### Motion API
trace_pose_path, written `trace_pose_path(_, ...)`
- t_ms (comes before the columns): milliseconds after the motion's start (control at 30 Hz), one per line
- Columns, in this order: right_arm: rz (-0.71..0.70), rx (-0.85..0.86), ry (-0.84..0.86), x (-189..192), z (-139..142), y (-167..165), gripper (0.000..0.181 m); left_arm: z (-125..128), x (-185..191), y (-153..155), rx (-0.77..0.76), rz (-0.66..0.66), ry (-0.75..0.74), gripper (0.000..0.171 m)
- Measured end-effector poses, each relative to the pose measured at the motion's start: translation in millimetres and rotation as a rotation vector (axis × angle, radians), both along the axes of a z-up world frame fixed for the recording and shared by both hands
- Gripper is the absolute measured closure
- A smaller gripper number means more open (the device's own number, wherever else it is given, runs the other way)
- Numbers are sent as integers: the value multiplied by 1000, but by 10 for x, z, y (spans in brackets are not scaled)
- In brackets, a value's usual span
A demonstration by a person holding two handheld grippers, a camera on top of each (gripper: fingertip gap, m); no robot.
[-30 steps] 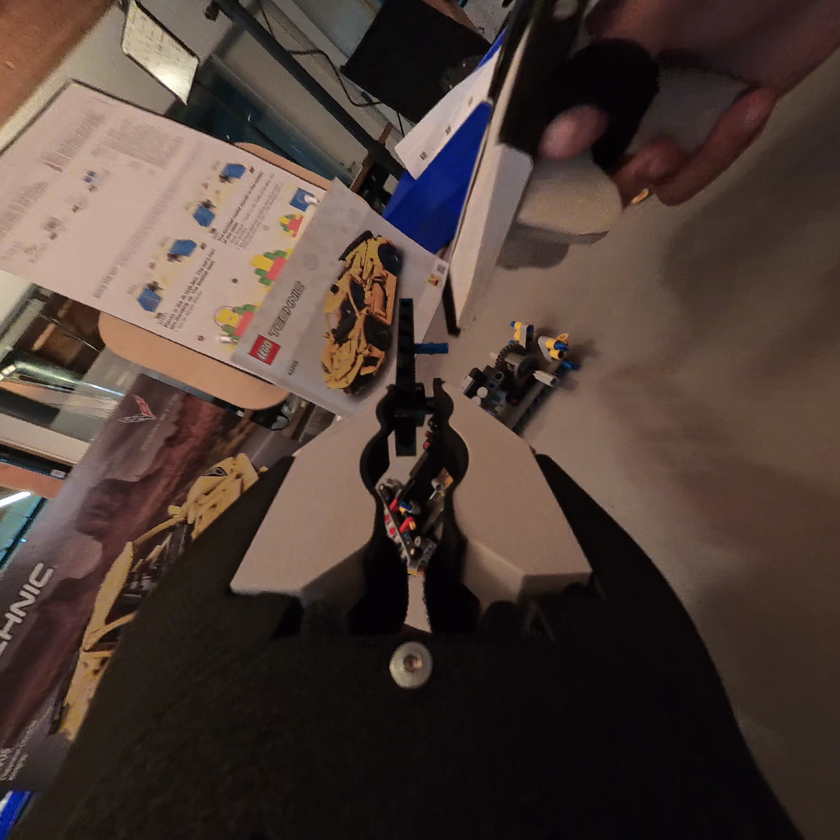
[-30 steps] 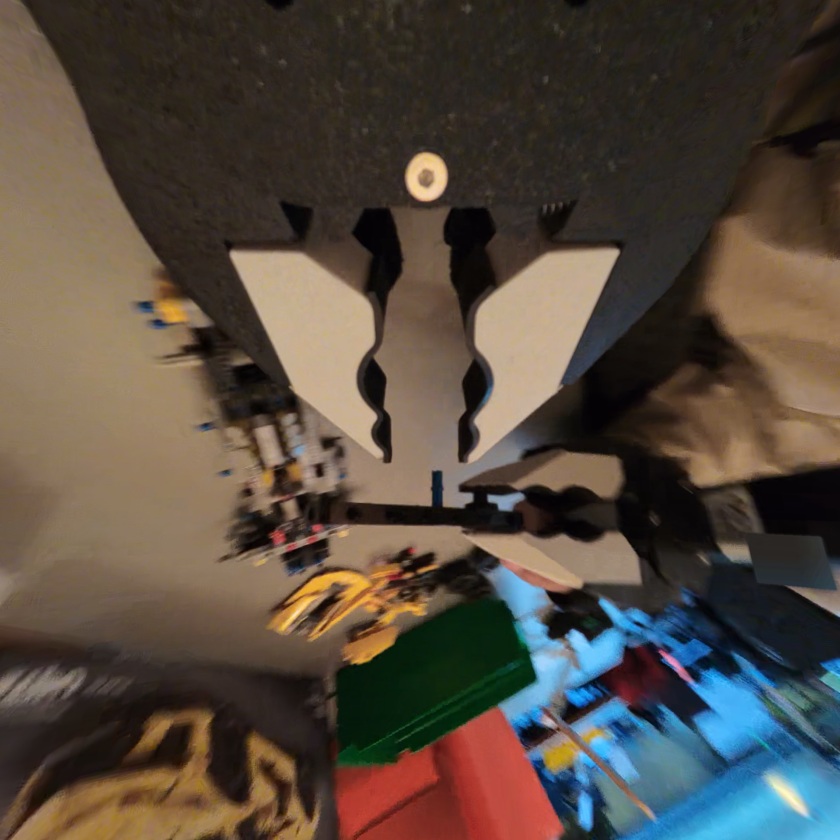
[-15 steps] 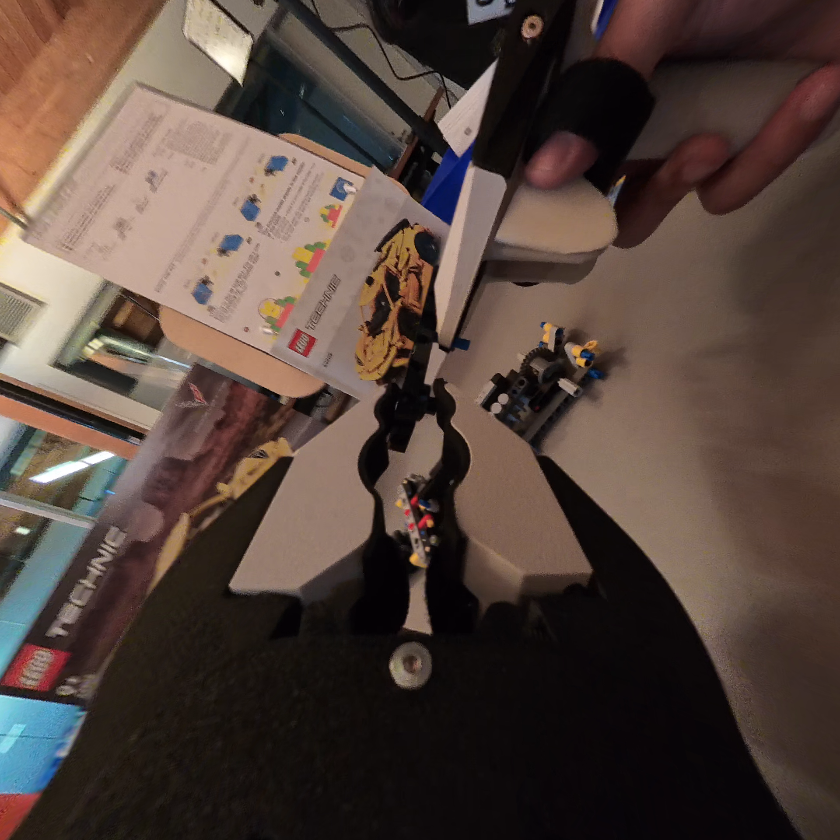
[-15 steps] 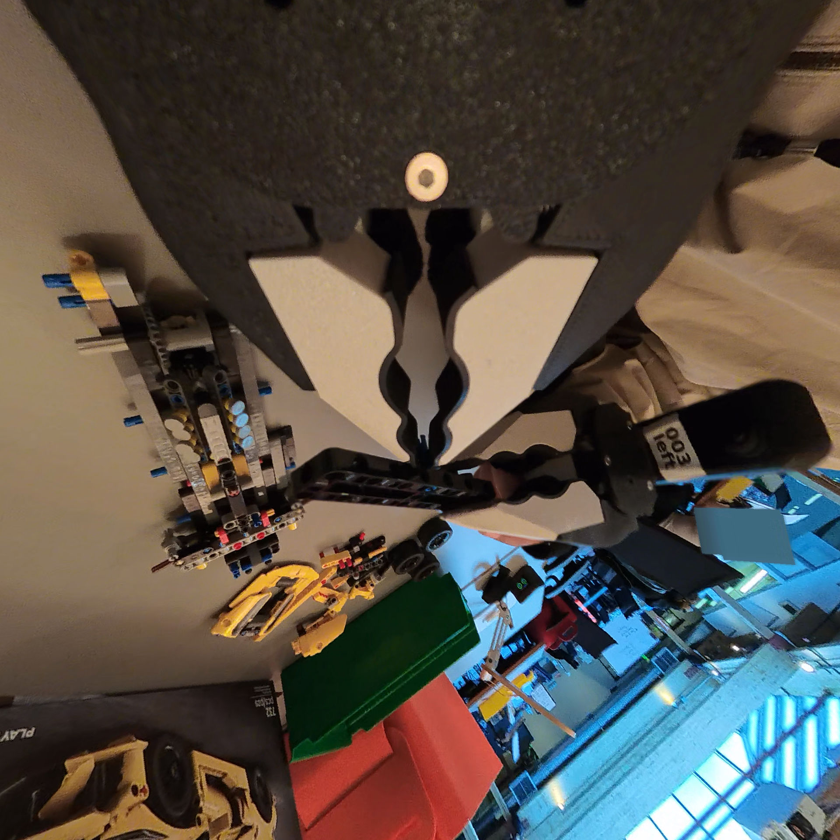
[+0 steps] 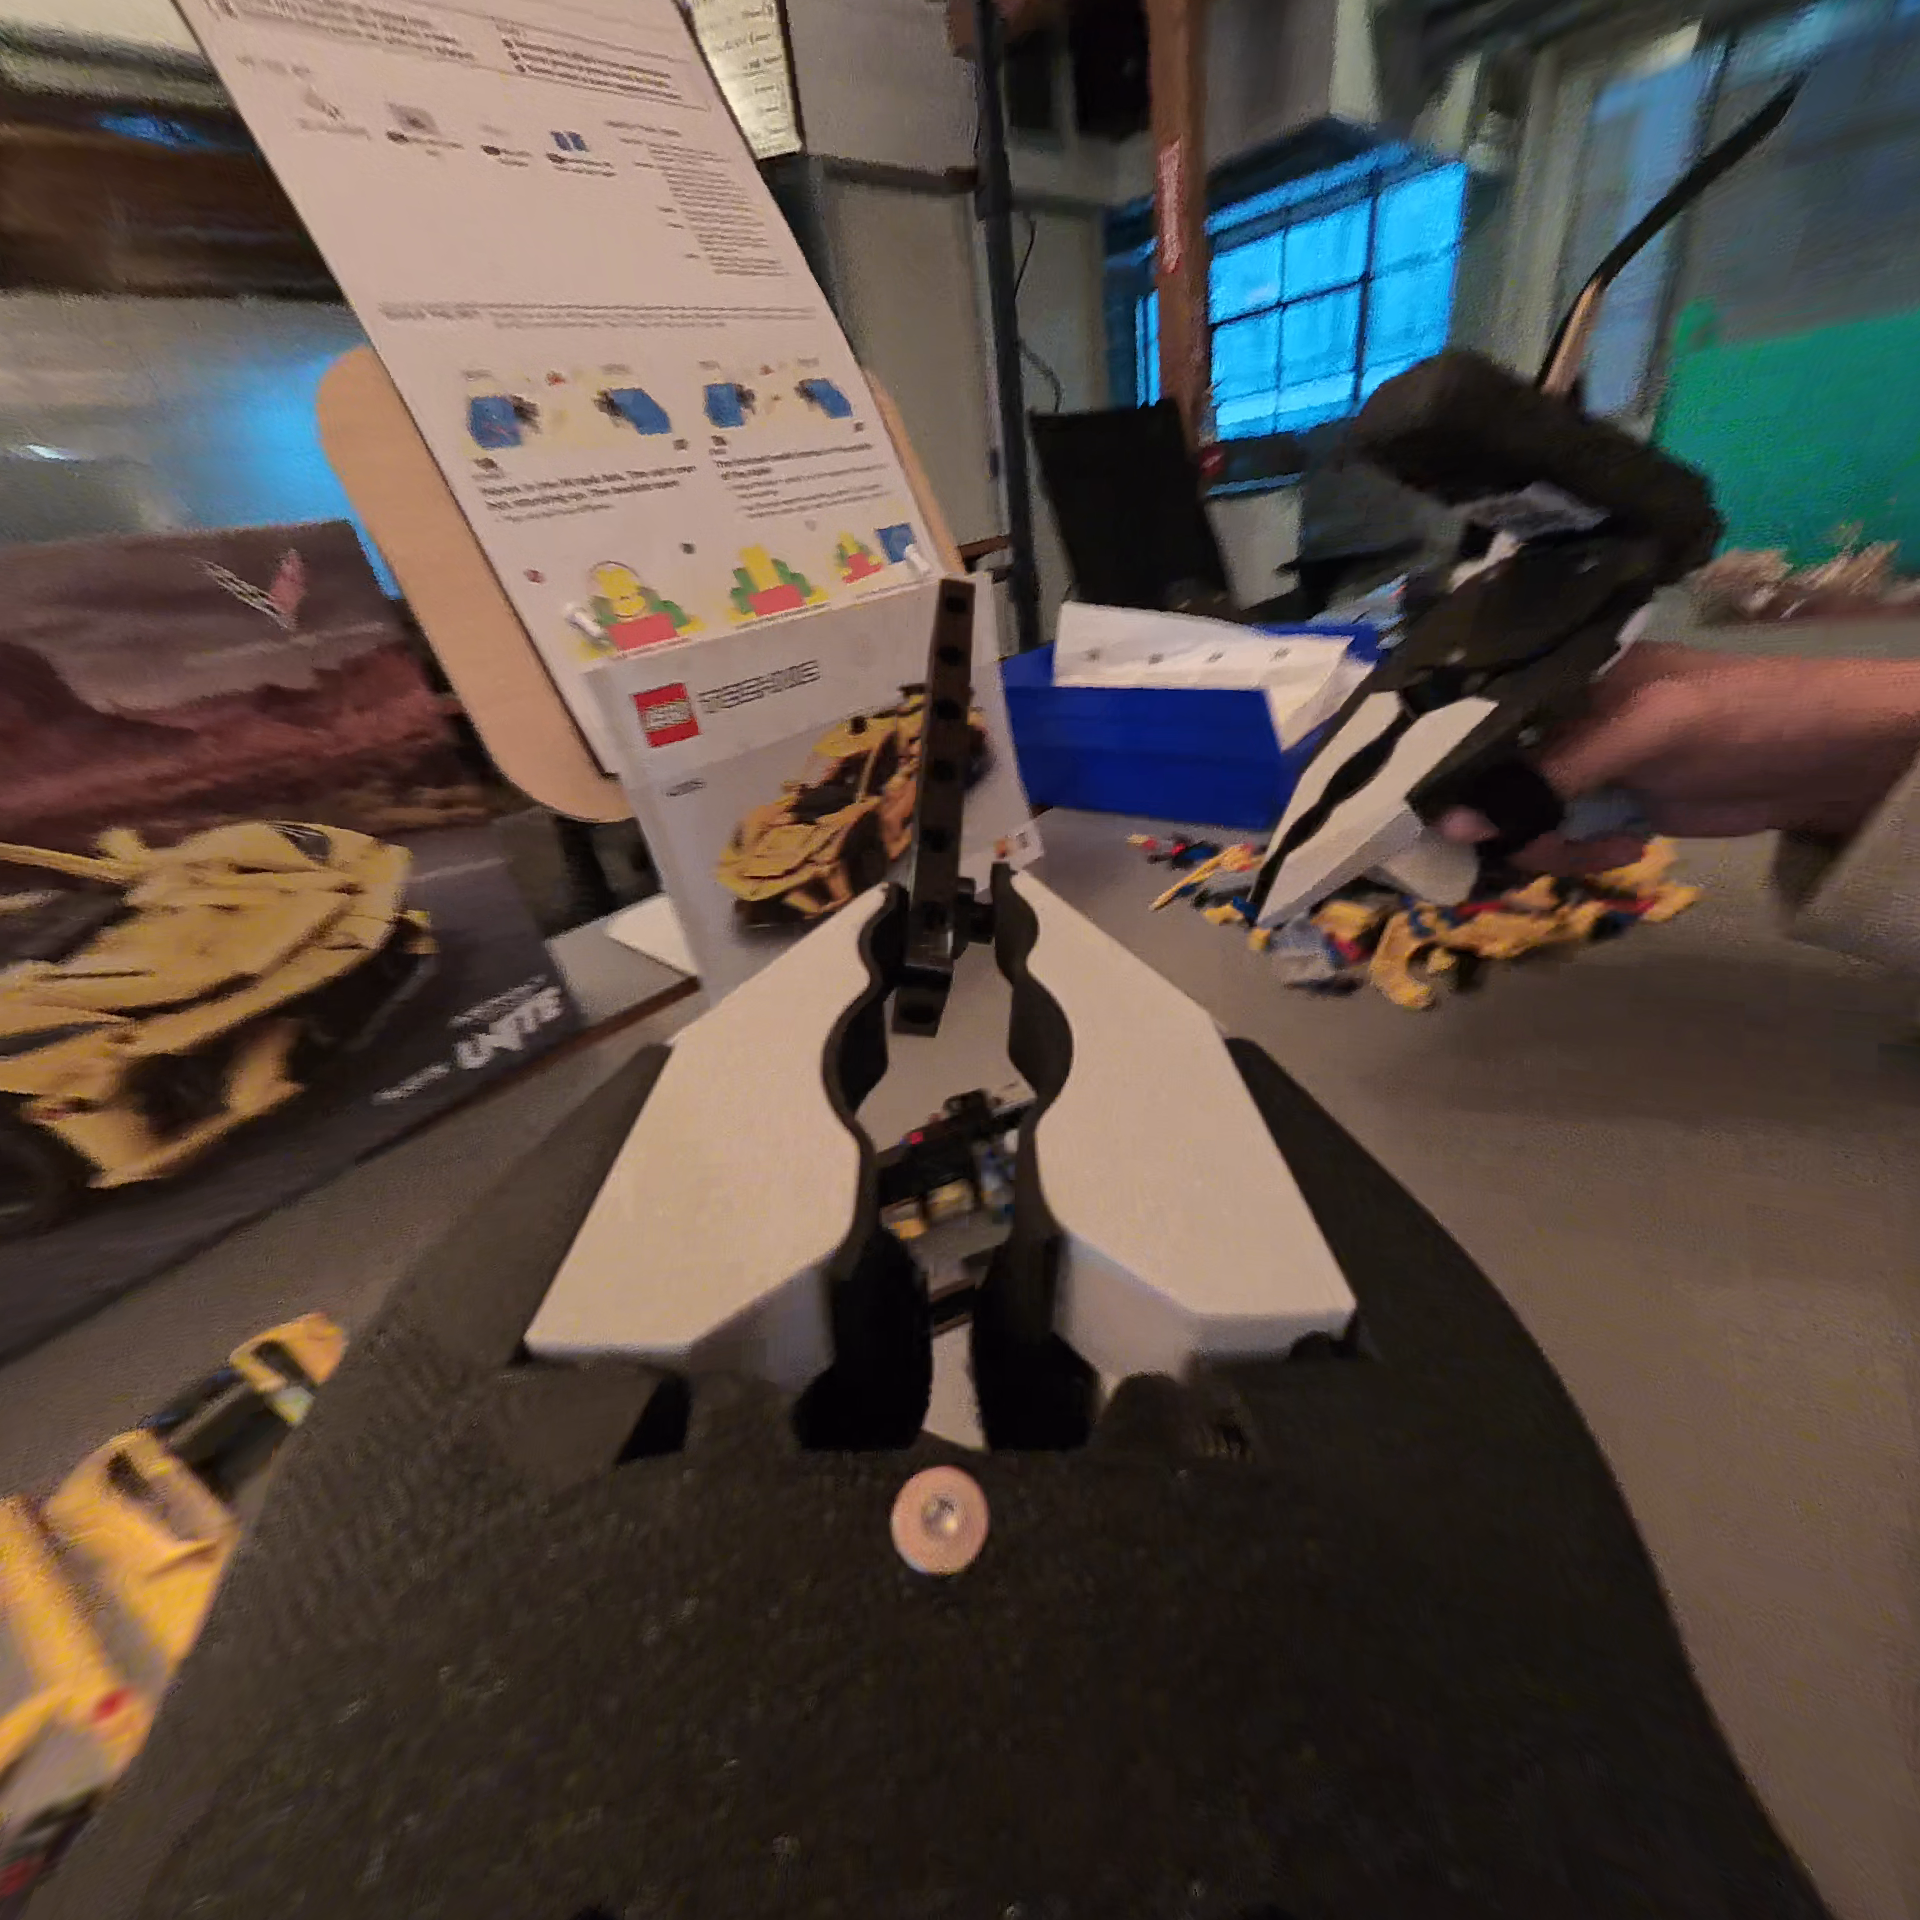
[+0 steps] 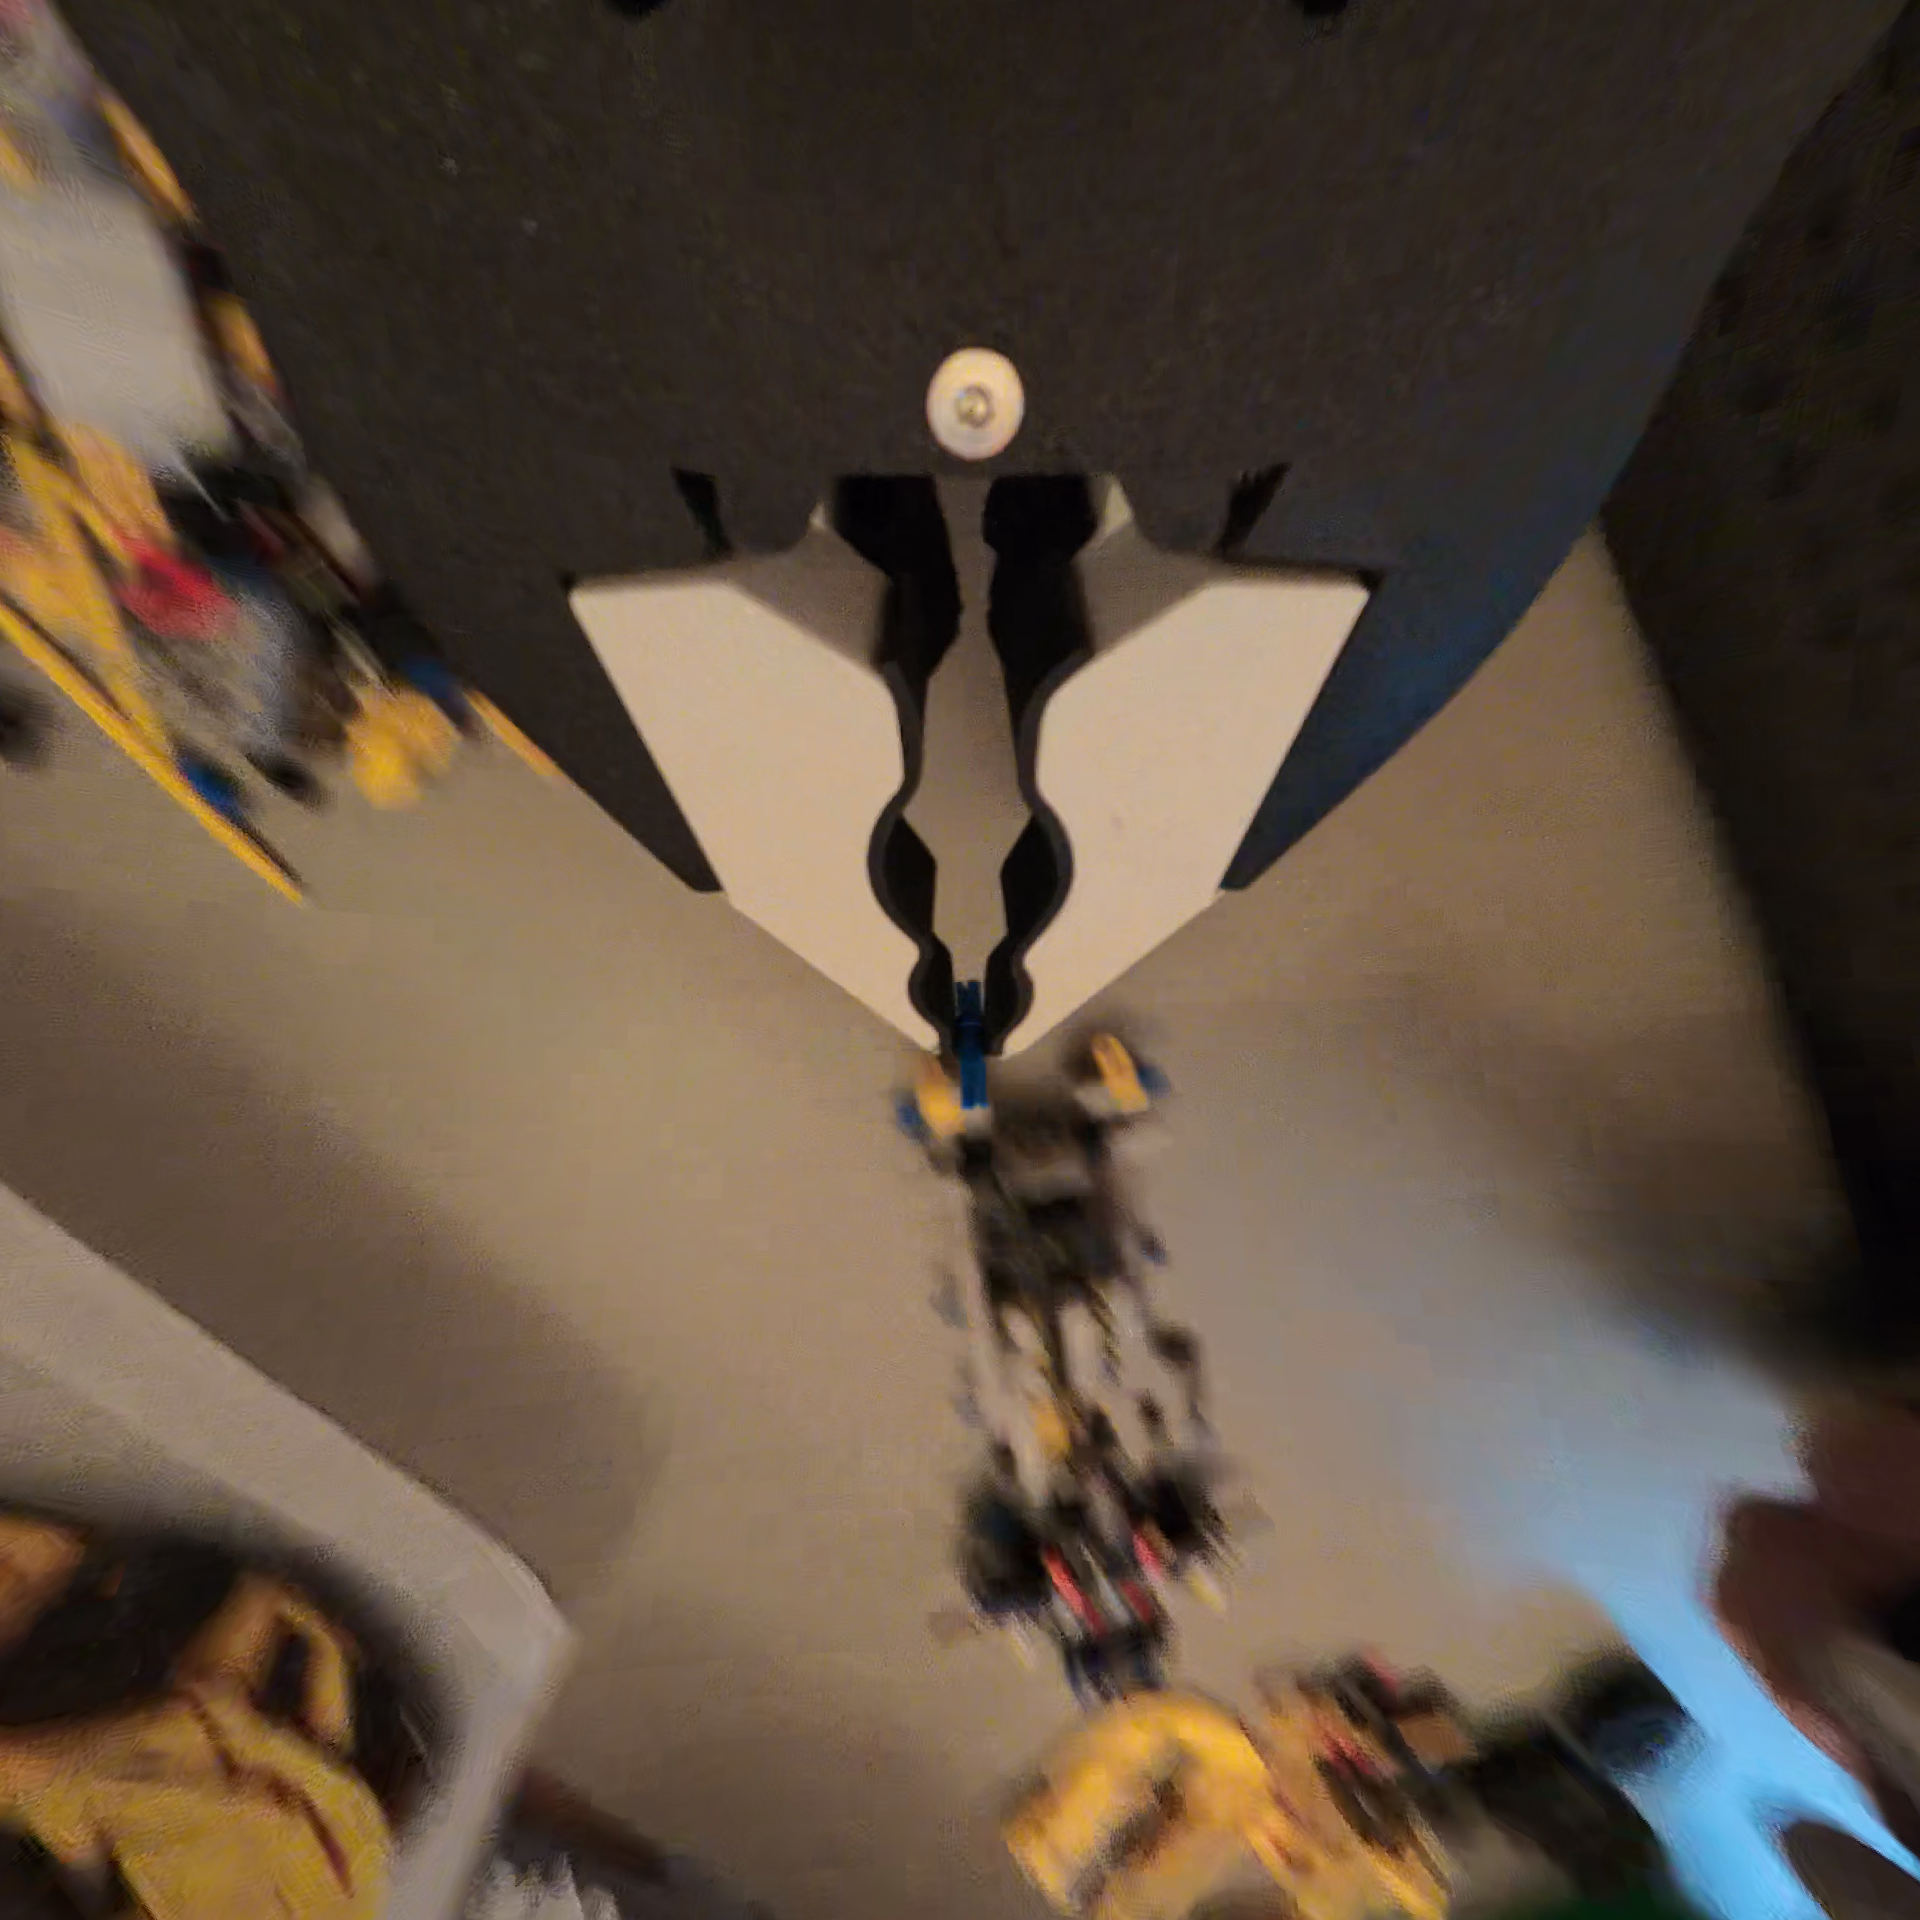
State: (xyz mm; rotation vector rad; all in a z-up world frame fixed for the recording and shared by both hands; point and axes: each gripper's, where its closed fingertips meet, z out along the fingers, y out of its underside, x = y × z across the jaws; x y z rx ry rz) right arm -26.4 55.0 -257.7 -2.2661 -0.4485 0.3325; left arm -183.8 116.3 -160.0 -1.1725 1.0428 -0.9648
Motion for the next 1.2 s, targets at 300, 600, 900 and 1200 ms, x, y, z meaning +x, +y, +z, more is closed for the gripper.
trace_pose_path(300, -313, -170, -261, 1333, -139, -727, 158, -343, 241, -279, -336, -252, 91, 156)
trace_pose_path(600, -18, 458, 200, -681, 787, 103, 169, -103, 151, -670, -717, -688, -69, 156)
trace_pose_path(900, 137, 332, 681, -784, 924, -75, 137, 67, 32, -418, -826, -680, -206, 156)
trace_pose_path(1200, 342, 237, 744, -1157, 884, -211, 175, -40, 103, -718, -729, -757, -56, 156)
